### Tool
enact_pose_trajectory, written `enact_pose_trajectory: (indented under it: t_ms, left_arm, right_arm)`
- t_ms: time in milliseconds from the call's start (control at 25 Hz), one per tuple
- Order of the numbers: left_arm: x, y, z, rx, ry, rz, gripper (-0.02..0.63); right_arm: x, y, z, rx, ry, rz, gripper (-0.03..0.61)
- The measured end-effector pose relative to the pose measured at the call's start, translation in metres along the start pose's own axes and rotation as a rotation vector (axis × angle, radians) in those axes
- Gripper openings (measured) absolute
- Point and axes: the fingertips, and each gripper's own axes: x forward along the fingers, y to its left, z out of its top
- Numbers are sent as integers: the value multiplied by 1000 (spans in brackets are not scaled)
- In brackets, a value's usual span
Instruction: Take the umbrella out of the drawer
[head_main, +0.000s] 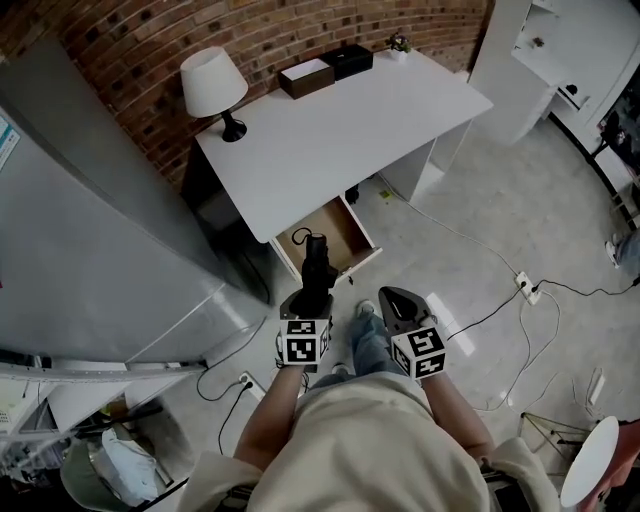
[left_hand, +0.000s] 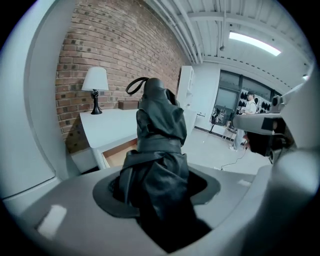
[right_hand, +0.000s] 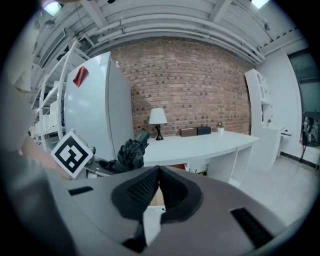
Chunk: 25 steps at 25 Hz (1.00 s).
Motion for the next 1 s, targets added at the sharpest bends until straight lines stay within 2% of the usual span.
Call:
enact_pose_trajectory:
  t_ms: [480,1000]
  left_arm:
    - [-75,4,14,56,-118,21,256]
    - [-93,6,18,77,-151,29,256]
  right_arm:
    - [-19,27,24,-45,-78,8,2]
    - [-18,35,26,-55,-86,6,2]
